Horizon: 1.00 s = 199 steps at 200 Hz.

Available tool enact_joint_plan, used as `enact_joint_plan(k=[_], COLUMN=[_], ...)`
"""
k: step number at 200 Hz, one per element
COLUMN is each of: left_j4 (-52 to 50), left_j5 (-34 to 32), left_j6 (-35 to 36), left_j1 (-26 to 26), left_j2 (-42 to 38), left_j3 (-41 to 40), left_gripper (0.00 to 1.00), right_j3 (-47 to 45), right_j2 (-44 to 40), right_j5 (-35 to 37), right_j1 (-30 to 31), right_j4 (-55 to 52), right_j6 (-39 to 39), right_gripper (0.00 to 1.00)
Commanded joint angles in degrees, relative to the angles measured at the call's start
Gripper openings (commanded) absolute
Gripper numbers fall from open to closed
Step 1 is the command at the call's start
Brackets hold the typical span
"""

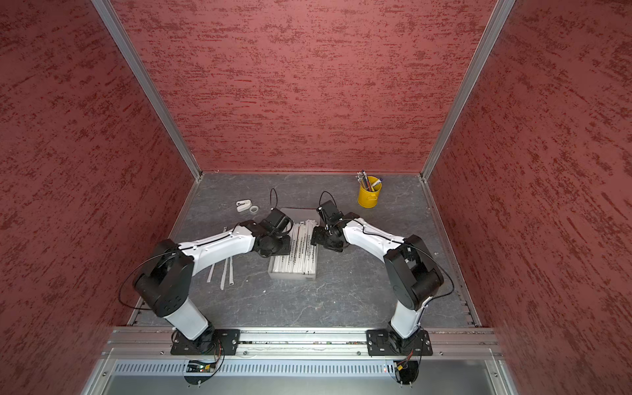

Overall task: Put the straws into the storage box
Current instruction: Place the straw in the storage box, then pick up the straw from the center of the board.

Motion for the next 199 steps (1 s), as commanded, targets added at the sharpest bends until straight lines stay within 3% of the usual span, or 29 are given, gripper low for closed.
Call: enact_joint_plan(k=[1,37,71,148,199], left_j4=[-7.90,-8.55,-6.60,-0.94,2.52], left_j5=[-4.03,-1.24,2.94,2.27,4.37], left_j6=[-0.73,1.90,3.71,3.26,2.57], left_j1=[3.58,18.23,27.31,29.58,29.64], left_j2=[-9.05,-18.74,-16.60,-9.33,-5.61], left_j3=[-0.20,-9.85,-13.69,-17.86,-18.99], left_gripper=[0.62,0.64,0.57,0.51,0.38], right_j3=[3.22,7.15,8.28,6.54,6.28], right_j2=[-0.55,0.96,1.67,0.94,0.84], right_j5=[3.34,7.29,6.99,6.59,6.93], right_j1=[2.24,7.09,8.19,8.19,8.19], right_j4=[-2.17,-5.37,-5.14,-3.16,-3.18], right_j6=[-1.77,-2.79,-3.24,-2.85,-3.16], right_gripper=[0.77,0.77,0.76,0.76,0.76])
